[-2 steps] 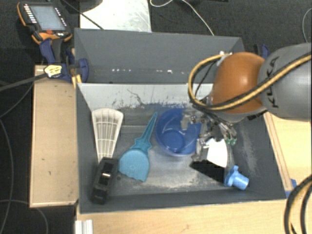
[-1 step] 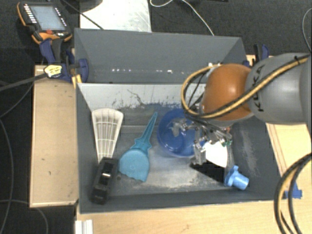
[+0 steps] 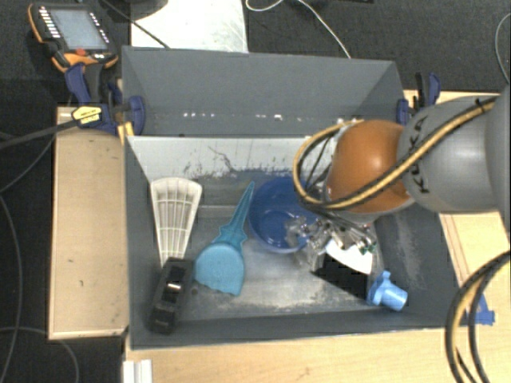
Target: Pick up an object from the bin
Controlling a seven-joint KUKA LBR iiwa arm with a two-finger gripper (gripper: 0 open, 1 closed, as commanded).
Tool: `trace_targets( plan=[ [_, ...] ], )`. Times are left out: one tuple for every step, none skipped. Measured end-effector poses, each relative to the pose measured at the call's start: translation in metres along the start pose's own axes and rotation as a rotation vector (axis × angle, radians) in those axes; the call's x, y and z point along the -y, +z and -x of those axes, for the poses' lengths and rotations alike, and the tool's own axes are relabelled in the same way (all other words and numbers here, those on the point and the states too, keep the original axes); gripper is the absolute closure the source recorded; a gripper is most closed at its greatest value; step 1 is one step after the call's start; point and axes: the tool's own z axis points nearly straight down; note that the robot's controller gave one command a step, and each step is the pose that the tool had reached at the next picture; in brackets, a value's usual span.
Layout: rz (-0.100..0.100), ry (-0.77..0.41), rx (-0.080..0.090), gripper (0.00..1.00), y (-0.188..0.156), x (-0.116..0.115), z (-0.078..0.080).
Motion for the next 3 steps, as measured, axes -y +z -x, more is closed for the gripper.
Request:
trace_targets(
  plan=[
    [0.000, -0.001, 0.000, 1.00, 0.000, 0.000, 0.000],
    [-0.003, -0.039, 0.008, 1.00, -0.061, 0.008, 0.015],
    [0.001, -0.007, 0.000, 1.00, -0.083, -0.007, -0.005]
  ],
)
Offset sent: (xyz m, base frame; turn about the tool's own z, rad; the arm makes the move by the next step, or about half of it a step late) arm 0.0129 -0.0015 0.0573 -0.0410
